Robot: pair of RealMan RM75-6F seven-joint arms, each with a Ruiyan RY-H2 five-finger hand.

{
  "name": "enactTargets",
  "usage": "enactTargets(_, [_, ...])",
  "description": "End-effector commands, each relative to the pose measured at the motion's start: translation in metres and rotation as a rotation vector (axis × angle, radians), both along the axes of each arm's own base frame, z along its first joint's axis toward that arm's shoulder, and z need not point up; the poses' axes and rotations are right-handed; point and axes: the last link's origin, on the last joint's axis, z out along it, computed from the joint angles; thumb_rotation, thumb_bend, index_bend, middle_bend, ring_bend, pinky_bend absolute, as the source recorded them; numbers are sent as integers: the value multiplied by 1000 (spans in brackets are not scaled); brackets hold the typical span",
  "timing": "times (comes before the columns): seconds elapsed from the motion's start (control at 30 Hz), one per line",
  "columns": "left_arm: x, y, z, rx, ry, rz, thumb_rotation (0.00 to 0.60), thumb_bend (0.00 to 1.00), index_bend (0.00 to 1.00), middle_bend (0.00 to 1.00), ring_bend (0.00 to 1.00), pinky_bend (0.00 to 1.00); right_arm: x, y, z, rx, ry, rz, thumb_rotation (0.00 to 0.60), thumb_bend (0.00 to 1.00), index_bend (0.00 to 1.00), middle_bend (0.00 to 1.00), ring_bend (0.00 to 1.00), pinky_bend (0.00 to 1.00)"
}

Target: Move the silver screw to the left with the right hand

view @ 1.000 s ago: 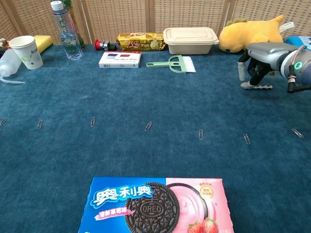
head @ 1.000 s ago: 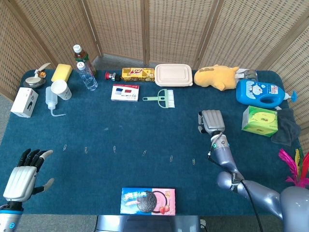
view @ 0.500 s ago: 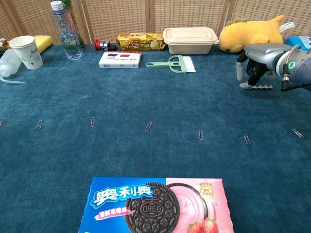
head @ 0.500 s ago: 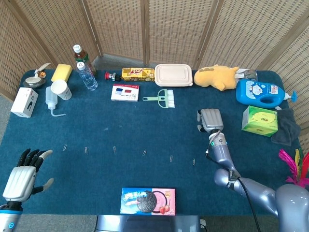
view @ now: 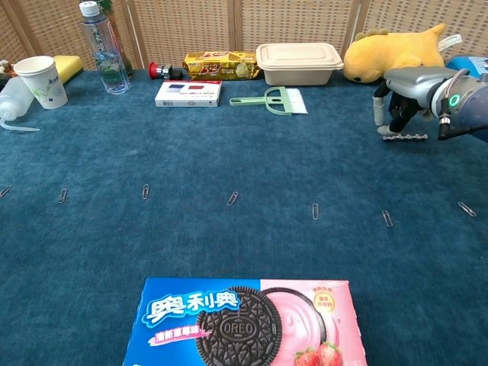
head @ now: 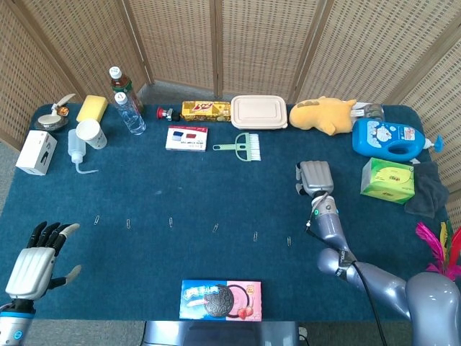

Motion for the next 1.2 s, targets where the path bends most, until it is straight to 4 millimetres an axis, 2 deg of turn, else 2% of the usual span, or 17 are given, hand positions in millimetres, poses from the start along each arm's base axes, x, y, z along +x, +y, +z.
enactTargets(0.03, [0,0,-1,-2,1,-2,600,395,146,185,107,19,-1,0,0,-1,6,-1,600,400,558,856,914,778])
enactTargets(0.57, [0,0,-1,-3,2,0,600,395,146,185,107,19,-3,1,-6,22,54,0,600,421,494,849,909,778])
enactTargets(1.2, [-2,1,-3,-2,-3,-2,600,395,143,185,107,19,-10,3,-9,31,97,-12,600,423,472,845,906,778])
